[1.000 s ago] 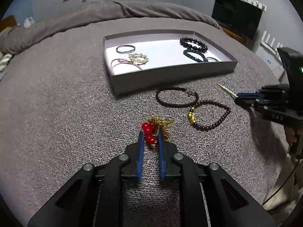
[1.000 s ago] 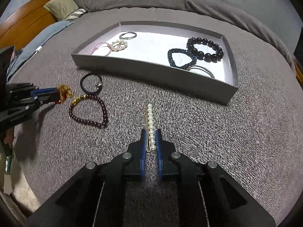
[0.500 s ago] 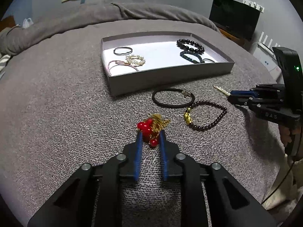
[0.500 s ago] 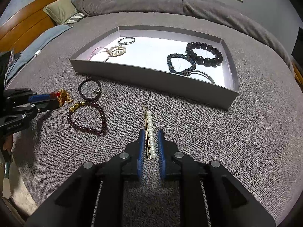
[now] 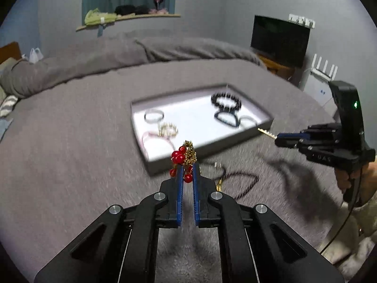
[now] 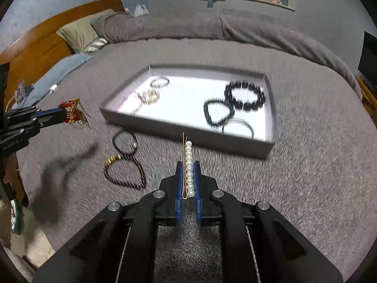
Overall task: Organize jewelry
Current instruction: 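Carry the red ornament and pearl pin into the box and open both tools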
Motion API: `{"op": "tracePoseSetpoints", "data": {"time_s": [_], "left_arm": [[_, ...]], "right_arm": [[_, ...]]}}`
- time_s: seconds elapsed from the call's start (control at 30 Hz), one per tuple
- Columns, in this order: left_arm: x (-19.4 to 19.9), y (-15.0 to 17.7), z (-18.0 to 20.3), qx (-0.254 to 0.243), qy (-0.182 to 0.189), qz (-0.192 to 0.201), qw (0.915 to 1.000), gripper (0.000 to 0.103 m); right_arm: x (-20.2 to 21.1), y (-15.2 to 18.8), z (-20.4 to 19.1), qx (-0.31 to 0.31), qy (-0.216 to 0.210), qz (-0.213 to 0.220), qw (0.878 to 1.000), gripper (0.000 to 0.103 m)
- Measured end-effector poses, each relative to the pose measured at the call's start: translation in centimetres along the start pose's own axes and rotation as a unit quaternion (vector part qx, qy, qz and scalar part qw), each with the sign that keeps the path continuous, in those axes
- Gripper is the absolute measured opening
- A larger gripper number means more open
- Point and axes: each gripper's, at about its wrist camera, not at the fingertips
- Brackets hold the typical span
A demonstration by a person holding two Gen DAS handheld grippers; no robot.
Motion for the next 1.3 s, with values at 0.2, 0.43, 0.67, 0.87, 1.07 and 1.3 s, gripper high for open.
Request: {"op": "tracePoseSetpoints", "data": {"time_s": [0.2, 0.43, 0.67, 0.87, 1.07, 1.3], "left_arm": [[-0.3, -4.0, 0.0, -0.012, 0.000, 0.019, 0.9997, 0.008], [-5.4, -8.0, 0.0, -0.013, 0.009, 0.000, 0.9999, 0.008], [-11.9, -10.9, -1.2, 0.006, 0.023, -0.035, 0.9991, 0.008], [-17.2, -11.5, -1.7, 0.009, 0.014, -0.073, 0.9972, 0.008], [-20.0, -11.7, -2.3, 0.014, 0.010, -0.101, 0.9948, 0.008], [-21.8, -11.1, -2.0, 0.009, 0.010, -0.125, 0.9921, 0.008]], "right_arm": [[0.4, -2.8, 0.2, -0.005, 0.008, 0.028, 1.000, 0.008], [-2.6, -6.6, 1.7, -0.027, 0.012, 0.029, 0.999, 0.008], [-6.0, -10.0, 3.5, -0.048, 0.038, 0.036, 0.997, 0.008], [-9.8, -12.0, 4.9, -0.075, 0.039, 0.028, 0.996, 0.008], [-13.4, -12.7, 4.8, -0.077, 0.022, -0.026, 0.996, 0.008], [-15.5, -12.5, 3.5, -0.062, 0.035, -0.073, 0.995, 0.008]]}}
Point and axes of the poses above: each gripper's, at about its wrist camera, not at the fingertips, and x roughly against the way its jaws point, z to its right, y to its underside, and after that the axes turned 2 degrees about -y, right-handed
